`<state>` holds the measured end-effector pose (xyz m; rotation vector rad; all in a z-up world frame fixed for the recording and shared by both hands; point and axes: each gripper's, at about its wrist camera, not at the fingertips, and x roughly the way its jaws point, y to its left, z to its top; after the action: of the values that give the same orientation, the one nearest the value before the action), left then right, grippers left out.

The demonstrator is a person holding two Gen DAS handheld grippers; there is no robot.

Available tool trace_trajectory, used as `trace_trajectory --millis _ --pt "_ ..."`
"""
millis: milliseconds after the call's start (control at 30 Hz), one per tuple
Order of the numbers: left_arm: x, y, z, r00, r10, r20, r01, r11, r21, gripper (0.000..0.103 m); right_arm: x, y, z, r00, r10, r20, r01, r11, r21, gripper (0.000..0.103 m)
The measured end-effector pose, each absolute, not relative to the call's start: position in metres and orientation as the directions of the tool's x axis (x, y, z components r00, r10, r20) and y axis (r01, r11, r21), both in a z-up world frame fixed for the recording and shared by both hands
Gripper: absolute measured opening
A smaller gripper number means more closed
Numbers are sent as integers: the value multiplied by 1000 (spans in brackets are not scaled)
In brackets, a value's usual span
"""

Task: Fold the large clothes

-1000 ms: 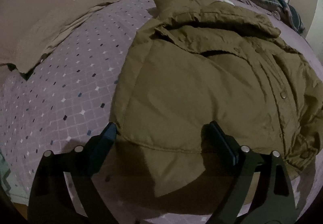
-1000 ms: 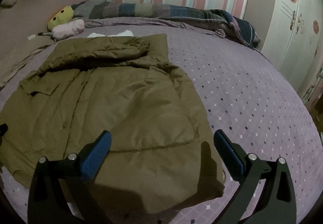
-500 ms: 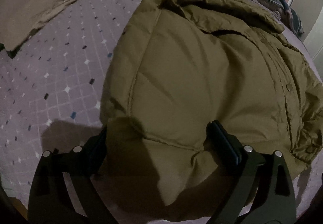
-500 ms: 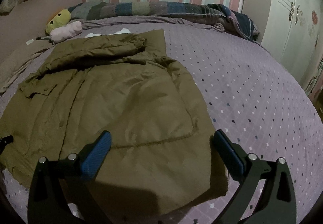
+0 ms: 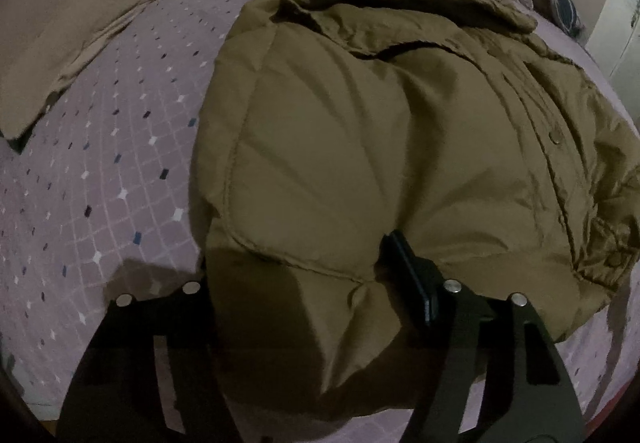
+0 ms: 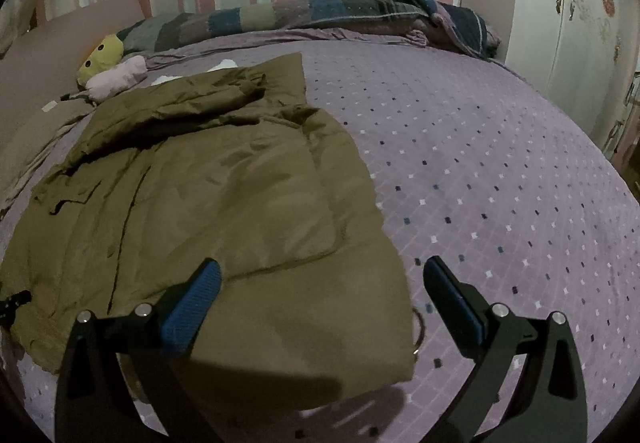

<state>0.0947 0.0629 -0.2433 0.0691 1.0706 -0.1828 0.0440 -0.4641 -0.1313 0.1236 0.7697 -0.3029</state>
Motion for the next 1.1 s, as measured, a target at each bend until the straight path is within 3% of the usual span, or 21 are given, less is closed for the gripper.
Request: trace_trajectory --millis 267,533,800,1100 --pt "97 58 -244 470 -88 -878 178 984 -4 67 56 -482 -142 657 -190 -729 284 959 6 101" --pt "102 54 -245 458 -71 -886 175 985 11 69 60 -507 -177 616 -28 -787 217 967 135 101" --pt "104 52 -247 449 -49 -892 165 986 29 71 63 -520 -203 614 121 -780 164 947 276 99" --pt "105 48 -249 448 -30 -893 153 987 43 70 63 -492 -202 629 102 -770 84 977 198 58"
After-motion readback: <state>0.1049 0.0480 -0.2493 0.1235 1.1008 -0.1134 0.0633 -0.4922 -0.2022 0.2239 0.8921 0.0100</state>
